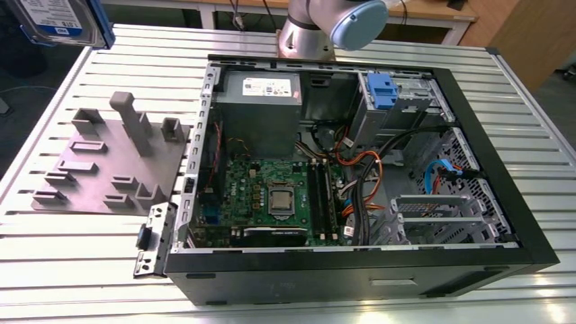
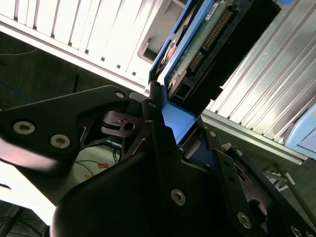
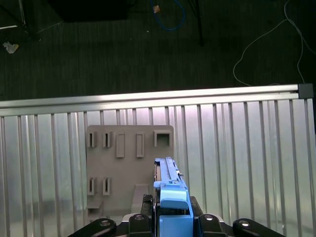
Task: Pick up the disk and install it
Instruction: 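Pick up the disk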
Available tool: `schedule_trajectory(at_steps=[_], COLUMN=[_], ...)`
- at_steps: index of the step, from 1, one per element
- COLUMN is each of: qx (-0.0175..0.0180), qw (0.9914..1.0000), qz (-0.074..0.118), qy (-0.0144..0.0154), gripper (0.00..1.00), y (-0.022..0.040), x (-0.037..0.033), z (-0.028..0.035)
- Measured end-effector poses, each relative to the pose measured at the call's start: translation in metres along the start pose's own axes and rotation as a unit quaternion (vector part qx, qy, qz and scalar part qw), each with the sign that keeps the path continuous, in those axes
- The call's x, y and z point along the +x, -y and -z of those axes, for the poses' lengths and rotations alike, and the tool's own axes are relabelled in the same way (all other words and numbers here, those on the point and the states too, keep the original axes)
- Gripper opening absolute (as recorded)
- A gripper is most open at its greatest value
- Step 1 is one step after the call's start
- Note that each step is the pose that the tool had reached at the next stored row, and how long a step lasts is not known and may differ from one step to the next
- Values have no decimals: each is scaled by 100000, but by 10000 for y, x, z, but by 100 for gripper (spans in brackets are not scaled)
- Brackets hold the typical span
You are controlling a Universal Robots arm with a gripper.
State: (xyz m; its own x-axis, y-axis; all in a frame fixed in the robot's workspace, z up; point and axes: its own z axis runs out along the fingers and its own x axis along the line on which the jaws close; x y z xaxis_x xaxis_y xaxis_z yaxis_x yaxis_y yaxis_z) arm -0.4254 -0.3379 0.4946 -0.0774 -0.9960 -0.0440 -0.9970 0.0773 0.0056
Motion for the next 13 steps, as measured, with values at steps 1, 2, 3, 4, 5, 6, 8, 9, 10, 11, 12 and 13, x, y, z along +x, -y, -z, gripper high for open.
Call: schedule_trajectory(at_steps=[1, 2, 3, 4, 5, 6, 8, 9, 10, 11, 12, 13], qx=[5, 1, 0, 3, 5, 3, 1, 3, 0, -2, -1, -2], qw=[100000, 100000, 100000, 100000, 100000, 100000, 100000, 100000, 100000, 100000, 100000, 100000], qz=[-2, 3, 2, 0, -1, 1, 2, 1, 1, 1, 3, 0], qy=[2, -1, 1, 2, 4, 2, 2, 2, 1, -1, 1, 0], gripper=[36, 36, 36, 36, 36, 36, 36, 36, 36, 36, 36, 36], y=[2, 5, 8, 11, 14, 17, 23, 26, 28, 31, 34, 36], x=[0, 0, -1, -1, -1, -1, -2, -2, -2, -2, -3, -3], z=[0, 0, 0, 0, -1, 0, 0, 0, 0, 0, 0, 0])
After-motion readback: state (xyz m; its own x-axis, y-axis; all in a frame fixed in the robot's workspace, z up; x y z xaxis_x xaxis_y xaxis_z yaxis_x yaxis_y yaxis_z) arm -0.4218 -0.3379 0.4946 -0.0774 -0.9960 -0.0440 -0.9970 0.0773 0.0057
